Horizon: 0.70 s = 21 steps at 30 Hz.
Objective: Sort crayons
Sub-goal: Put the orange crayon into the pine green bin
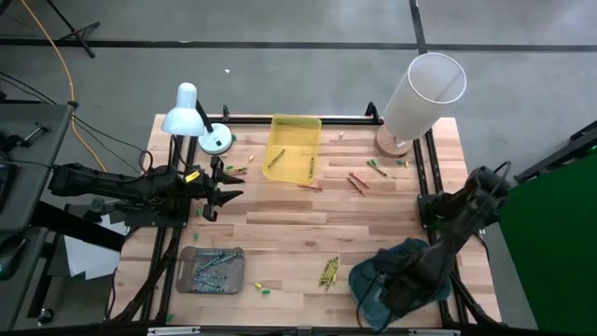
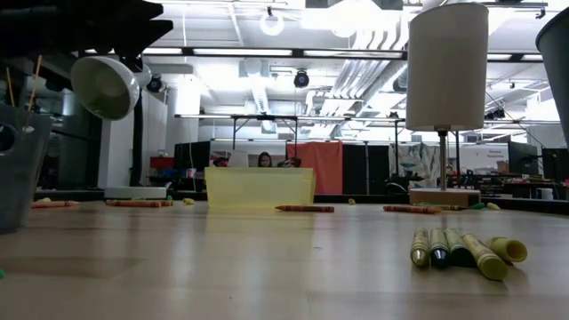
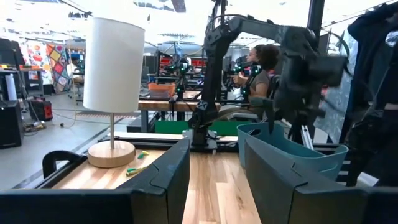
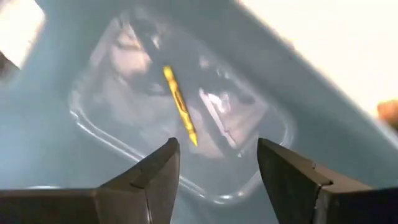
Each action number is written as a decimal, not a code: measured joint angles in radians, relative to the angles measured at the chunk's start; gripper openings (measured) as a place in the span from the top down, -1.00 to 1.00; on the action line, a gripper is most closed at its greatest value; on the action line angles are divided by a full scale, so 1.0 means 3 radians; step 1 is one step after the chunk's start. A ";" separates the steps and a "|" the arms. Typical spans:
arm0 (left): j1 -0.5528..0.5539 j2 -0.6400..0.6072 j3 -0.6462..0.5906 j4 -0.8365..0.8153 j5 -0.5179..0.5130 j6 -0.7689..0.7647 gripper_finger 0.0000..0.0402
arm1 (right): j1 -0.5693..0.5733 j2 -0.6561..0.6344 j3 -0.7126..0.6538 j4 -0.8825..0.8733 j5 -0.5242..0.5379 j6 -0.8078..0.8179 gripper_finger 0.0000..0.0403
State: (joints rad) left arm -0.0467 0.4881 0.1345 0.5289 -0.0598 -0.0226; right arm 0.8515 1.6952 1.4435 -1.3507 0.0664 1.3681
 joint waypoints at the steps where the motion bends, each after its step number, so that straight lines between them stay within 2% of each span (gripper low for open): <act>1: 0.0001 -0.0001 0.0000 -0.0001 0.0000 0.0001 0.30 | -0.0013 -0.0078 0.0017 0.0000 0.0112 0.0048 -0.03; 6: 0.0001 -0.0001 0.0000 0.0001 -0.0001 -0.0060 0.30 | -0.0244 -0.0308 0.0075 0.0008 0.0906 0.0103 -0.03; 9: 0.0001 -0.0001 0.0000 0.0003 -0.0001 -0.0084 0.30 | -0.0577 -0.0307 0.0044 0.0028 0.1144 -0.0210 -0.03; 14: 0.0001 -0.0001 0.0000 0.0083 -0.0001 -0.0084 0.30 | -0.1484 -0.0208 -0.0209 0.0254 0.0941 -0.1064 -0.03; 18: 0.0001 0.0000 0.0001 0.0095 0.0002 -0.0084 0.30 | -0.2298 -0.0196 -0.0662 0.0692 0.0697 -0.1765 -0.03; 21: 0.0000 -0.0001 0.0001 0.0086 0.0025 -0.0085 0.30 | -0.2787 -0.0196 -0.0986 0.0911 0.0614 -0.2028 -0.03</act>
State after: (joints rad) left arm -0.0467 0.4877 0.1349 0.5549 -0.0522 -0.0481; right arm 0.0155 1.6363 1.1477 -1.0774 0.2506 0.7597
